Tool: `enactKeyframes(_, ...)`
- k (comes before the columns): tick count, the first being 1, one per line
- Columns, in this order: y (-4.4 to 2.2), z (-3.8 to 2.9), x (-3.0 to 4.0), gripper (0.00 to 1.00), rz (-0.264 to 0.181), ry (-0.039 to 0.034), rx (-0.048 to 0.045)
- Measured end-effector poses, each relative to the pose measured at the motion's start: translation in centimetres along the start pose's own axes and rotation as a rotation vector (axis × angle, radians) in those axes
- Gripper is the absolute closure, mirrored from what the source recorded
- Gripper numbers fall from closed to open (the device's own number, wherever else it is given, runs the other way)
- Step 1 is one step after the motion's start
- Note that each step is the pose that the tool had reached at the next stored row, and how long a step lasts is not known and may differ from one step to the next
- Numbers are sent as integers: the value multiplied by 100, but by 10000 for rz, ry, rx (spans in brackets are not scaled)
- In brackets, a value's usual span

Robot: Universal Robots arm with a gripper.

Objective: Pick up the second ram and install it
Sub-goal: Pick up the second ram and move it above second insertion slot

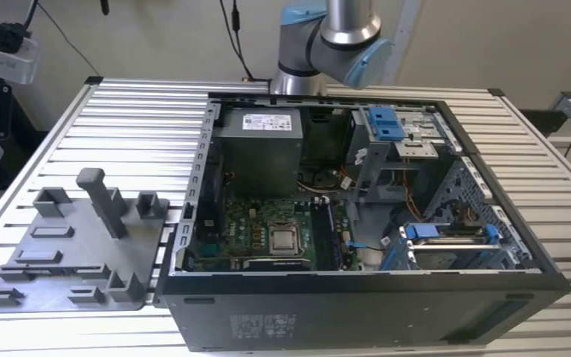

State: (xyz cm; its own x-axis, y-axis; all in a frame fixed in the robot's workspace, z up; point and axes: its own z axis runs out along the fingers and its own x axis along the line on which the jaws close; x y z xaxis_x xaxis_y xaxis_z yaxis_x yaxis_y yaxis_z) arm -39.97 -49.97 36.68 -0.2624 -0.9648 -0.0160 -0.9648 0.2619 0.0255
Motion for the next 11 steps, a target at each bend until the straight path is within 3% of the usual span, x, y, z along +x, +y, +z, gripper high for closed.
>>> enactKeyframes(2, 0, 0, 0, 83, -1, 0, 0)
enactKeyframes(3, 0, 0, 0, 76, -2, 0, 0)
enactKeyframes(6, 0, 0, 0, 74, -4, 0, 0)
enactKeyframes(7, 0, 0, 0, 68, -4, 0, 0)
enactKeyframes(11, 0, 0, 0, 68, -7, 0, 0)
